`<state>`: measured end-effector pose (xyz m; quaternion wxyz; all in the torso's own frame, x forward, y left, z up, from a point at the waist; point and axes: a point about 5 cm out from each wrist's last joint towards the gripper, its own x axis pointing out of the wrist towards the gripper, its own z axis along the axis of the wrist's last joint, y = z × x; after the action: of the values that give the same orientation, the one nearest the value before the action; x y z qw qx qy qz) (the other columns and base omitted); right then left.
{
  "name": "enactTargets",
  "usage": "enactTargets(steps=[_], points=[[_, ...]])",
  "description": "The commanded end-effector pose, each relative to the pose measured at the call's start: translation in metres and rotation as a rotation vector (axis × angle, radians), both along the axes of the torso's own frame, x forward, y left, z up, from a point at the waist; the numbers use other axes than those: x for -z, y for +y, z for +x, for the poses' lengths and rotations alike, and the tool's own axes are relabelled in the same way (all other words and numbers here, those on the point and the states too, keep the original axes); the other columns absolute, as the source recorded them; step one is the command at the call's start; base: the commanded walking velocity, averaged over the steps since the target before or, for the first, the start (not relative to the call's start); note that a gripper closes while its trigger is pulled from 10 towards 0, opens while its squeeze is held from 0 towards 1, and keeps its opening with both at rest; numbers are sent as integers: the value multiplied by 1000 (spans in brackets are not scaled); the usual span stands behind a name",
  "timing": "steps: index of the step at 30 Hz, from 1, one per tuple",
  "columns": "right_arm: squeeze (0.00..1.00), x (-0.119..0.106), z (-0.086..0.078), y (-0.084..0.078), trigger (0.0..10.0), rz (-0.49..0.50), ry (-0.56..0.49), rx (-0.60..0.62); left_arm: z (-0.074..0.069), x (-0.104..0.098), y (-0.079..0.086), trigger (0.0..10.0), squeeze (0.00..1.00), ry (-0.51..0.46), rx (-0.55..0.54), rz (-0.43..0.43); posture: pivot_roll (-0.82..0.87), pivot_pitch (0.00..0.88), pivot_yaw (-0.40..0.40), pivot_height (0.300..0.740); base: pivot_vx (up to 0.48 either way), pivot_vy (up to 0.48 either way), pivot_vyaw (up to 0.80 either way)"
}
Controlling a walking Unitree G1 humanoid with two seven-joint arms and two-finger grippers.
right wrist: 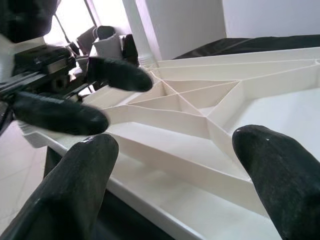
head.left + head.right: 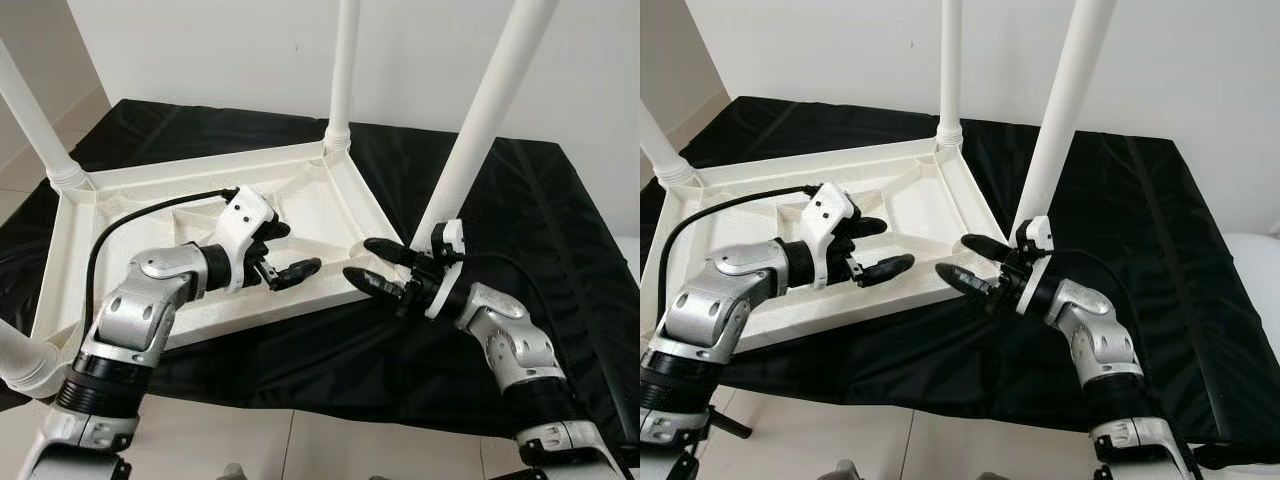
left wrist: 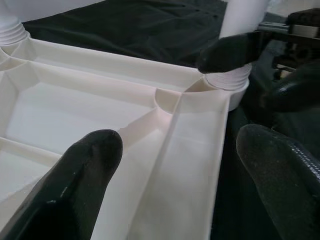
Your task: Building children table
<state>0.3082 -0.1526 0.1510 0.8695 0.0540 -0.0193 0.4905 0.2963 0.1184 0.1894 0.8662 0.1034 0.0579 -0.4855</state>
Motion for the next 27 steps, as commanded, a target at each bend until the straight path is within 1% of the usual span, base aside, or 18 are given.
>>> enactTargets(steps=[1, 2, 3, 5, 6, 8, 9, 10, 11, 12, 15, 16, 17, 18, 19, 24, 26, 27], points=[[0, -4, 3, -2, 10000, -3, -23, 10, 12, -3, 16, 10000, 0, -81, -395, 1, 66, 0, -35, 740, 0, 0, 0], [0, -5, 3, 1, 10000, -2, -20, -32, 8, -1, 17, 10000, 0, -73, -418, -33, 78, 0, -45, 740, 0, 0, 0], [0, -5, 3, 1, 10000, -2, -20, -32, 8, -1, 17, 10000, 0, -73, -418, -33, 78, 0, -45, 740, 0, 0, 0], [0, -3, 0, 6, 10000, -13, -12, -93, 3, 2, 18, 10000, 0, -63, -413, -58, 81, 0, -50, 740, 0, 0, 0], [0, -3, 0, 6, 10000, -13, -12, -93, 3, 2, 18, 10000, 0, -63, -413, -58, 81, 0, -50, 740, 0, 0, 0], [0, -1, -3, 7, 10000, -35, -1, -148, -4, 9, 22, 10000, 0, -53, -389, -45, 83, 0, -53, 740, 0, 0, 0], [0, -1, -3, 7, 10000, -35, -1, -148, -4, 9, 22, 10000, 0, -53, -389, -45, 83, 0, -53, 740, 0, 0, 0], [0, 0, -3, 7, 10000, -44, 1, -163, -7, 11, 24, 10000, 0, -50, -372, -35, 83, 0, -53, 740, 0, 0, 0], [0, 0, -3, 6, 10000, -51, 0, -167, -13, 15, 25, 10000, 0, -31, -330, -22, 82, 0, -55, 740, 0, 0, 0], [0, 0, -3, 6, 10000, -51, 0, -167, -13, 15, 25, 10000, 0, -31, -330, -22, 82, 0, -55, 740, 0, 0, 0], [0, 1, -1, 5, 10000, -56, -5, -164, -19, 17, 26, 10000, 0, -7, -288, -12, 81, 0, -55, 740, 0, 0, 0], [0, 0, 0, 4, 10000, -57, -10, -162, -27, 21, 29, 10000, 0, 7, -203, 33, 76, 0, -52, 740, 0, 0, 0], [0, 0, 0, 4, 10000, -57, -10, -162, -27, 21, 29, 10000, 0, 7, -203, 33, 76, 0, -52, 740, 0, 0, 0], [0, -1, 0, 4, 10000, -56, -12, -160, -32, 23, 30, 10000, 0, 21, -152, 63, 74, 0, -49, 740, 0, 0, 0], [0, -1, 0, 4, 10000, -54, -13, -161, -35, 25, 29, 10000, 0, 28, -128, 81, 75, 0, -47, 740, 0, 0, 0], [0, -3, 4, 4, 10000, -44, -28, -142, -39, 27, 32, 10000, 0, 50, -98, 134, 73, 0, -42, 740, 0, 0, 0], [0, -5, 5, 4, 10000, -35, -39, -139, -42, 30, 33, 10000, 0, 60, -69, 173, 72, 0, -38, 740, 0, 0, 0], [0, -5, 5, 4, 10000, -35, -39, -139, -42, 30, 33, 10000, 0, 60, -69, 173, 72, 0, -38, 740, 0, 0, 0]])
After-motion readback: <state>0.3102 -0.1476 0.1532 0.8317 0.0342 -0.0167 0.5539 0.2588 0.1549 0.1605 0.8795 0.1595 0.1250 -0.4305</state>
